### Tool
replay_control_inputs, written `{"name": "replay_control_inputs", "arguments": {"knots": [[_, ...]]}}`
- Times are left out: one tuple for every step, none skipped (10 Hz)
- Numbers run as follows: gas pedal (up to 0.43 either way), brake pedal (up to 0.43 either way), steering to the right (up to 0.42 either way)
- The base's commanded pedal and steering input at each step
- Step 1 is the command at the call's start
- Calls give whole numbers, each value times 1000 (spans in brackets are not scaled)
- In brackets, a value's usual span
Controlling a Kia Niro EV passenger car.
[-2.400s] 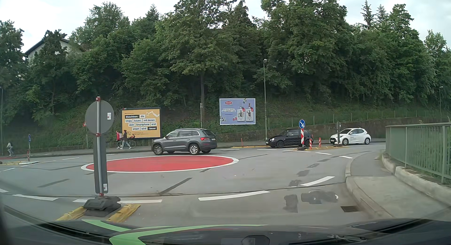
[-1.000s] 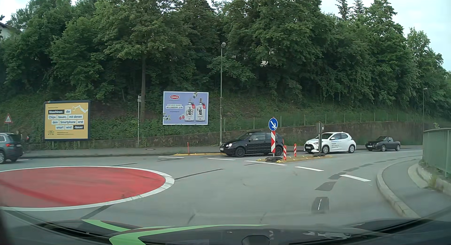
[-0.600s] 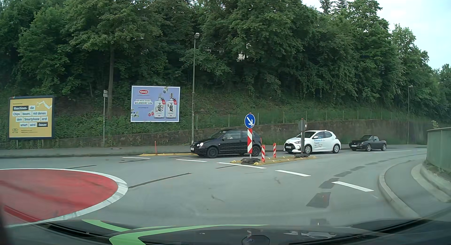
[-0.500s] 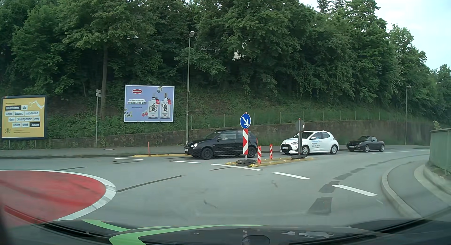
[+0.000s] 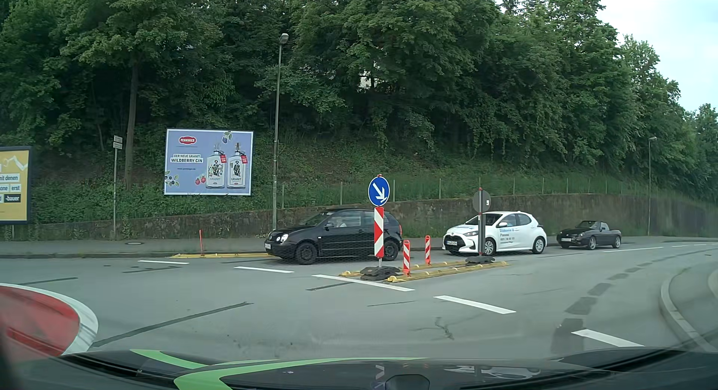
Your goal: Follow the waypoints while adhering to traffic rules and regulations
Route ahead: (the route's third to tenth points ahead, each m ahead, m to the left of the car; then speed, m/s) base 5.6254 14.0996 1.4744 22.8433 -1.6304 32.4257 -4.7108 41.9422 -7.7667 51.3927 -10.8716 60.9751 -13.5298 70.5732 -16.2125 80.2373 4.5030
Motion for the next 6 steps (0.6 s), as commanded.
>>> {"name": "replay_control_inputs", "arguments": {"knots": [[0, 0, -139], [0, 0, -191], [0, 0, -228], [0, 0, -271], [0, 0, -310], [0, 0, -338]]}}
